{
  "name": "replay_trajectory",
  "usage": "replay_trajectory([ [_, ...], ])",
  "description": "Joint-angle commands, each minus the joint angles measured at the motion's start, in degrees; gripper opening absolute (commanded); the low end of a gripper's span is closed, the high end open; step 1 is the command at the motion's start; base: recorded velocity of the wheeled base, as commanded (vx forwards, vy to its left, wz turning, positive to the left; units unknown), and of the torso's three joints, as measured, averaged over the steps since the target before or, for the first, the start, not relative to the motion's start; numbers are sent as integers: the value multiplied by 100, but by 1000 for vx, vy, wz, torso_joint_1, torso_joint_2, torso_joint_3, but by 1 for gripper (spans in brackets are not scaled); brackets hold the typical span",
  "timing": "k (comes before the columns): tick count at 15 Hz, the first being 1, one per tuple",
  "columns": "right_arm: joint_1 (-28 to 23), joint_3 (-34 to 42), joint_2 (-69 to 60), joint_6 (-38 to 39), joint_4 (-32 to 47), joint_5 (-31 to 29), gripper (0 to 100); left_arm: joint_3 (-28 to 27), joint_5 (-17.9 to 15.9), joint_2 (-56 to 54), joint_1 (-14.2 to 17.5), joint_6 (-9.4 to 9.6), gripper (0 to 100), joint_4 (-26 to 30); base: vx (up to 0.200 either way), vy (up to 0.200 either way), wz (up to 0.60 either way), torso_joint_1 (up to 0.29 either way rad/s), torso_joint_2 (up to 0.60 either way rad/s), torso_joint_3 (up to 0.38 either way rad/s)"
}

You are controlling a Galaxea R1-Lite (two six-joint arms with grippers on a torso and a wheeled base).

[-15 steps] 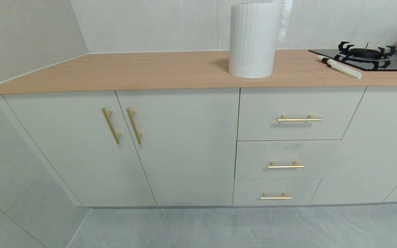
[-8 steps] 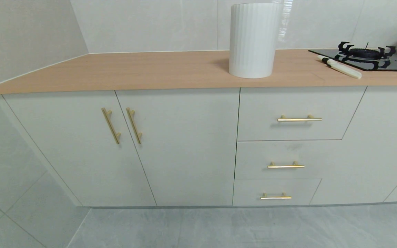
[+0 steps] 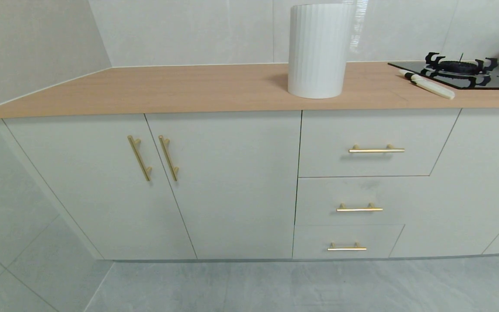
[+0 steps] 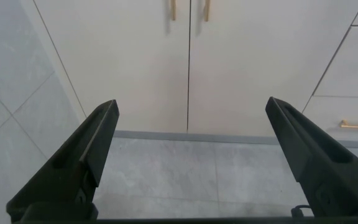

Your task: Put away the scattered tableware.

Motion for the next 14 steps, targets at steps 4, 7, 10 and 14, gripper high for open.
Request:
replay_trajectory([
  [4, 0, -4, 11, -2, 20, -2, 100, 0, 4, 2, -7, -11, 100, 2, 0, 0, 0, 0, 0, 0],
  [7, 0, 5, 11, -2, 20, -2, 100, 0, 4, 2, 2, 33, 100, 2, 0, 0, 0, 0, 0, 0],
  [10, 0, -4, 11, -2, 20, 7, 100, 0, 4, 2, 2, 33, 100, 2, 0, 0, 0, 0, 0, 0],
  [14, 0, 5, 11, -2, 20, 7, 100, 0, 4, 2, -7, 16, 100, -7, 200, 0, 0, 4, 2, 0],
])
